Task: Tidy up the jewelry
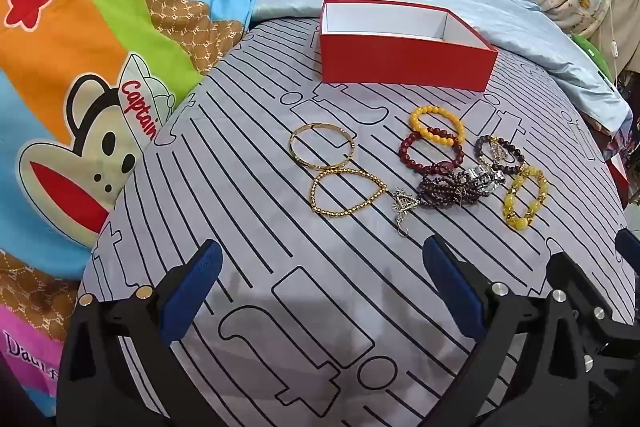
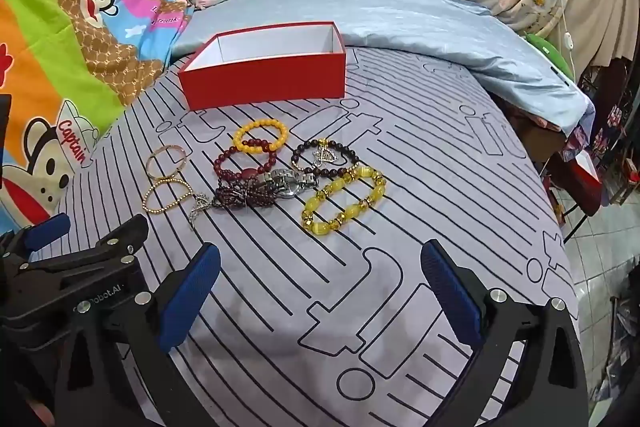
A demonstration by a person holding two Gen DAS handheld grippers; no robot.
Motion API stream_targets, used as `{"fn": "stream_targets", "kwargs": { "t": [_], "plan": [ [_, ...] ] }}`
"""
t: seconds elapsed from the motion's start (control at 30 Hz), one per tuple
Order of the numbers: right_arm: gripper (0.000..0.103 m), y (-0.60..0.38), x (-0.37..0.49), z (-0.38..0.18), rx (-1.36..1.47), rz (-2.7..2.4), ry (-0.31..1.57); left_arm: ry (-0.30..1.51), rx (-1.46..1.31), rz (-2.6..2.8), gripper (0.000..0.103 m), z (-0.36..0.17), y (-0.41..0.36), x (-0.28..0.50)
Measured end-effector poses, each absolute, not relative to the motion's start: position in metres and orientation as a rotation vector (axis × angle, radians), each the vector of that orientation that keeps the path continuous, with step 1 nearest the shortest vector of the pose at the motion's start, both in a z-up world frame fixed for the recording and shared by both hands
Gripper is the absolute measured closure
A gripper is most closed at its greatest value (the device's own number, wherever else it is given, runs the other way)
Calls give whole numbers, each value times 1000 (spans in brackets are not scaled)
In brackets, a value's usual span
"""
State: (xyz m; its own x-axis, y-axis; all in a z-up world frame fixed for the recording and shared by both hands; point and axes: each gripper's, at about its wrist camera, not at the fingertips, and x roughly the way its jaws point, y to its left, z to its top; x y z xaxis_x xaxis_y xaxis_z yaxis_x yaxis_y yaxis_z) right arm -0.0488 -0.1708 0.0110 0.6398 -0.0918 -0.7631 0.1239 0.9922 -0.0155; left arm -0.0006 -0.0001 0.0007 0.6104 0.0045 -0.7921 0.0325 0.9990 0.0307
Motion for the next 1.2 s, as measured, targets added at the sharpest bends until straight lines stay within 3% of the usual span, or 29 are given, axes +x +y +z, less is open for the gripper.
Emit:
{"fn": "stream_targets", "kwargs": {
  "t": [1.2],
  "plan": [
    [7,-168,-58,21,39,-137,844,918,51,-11,7,12,1,-7]
  ]
}}
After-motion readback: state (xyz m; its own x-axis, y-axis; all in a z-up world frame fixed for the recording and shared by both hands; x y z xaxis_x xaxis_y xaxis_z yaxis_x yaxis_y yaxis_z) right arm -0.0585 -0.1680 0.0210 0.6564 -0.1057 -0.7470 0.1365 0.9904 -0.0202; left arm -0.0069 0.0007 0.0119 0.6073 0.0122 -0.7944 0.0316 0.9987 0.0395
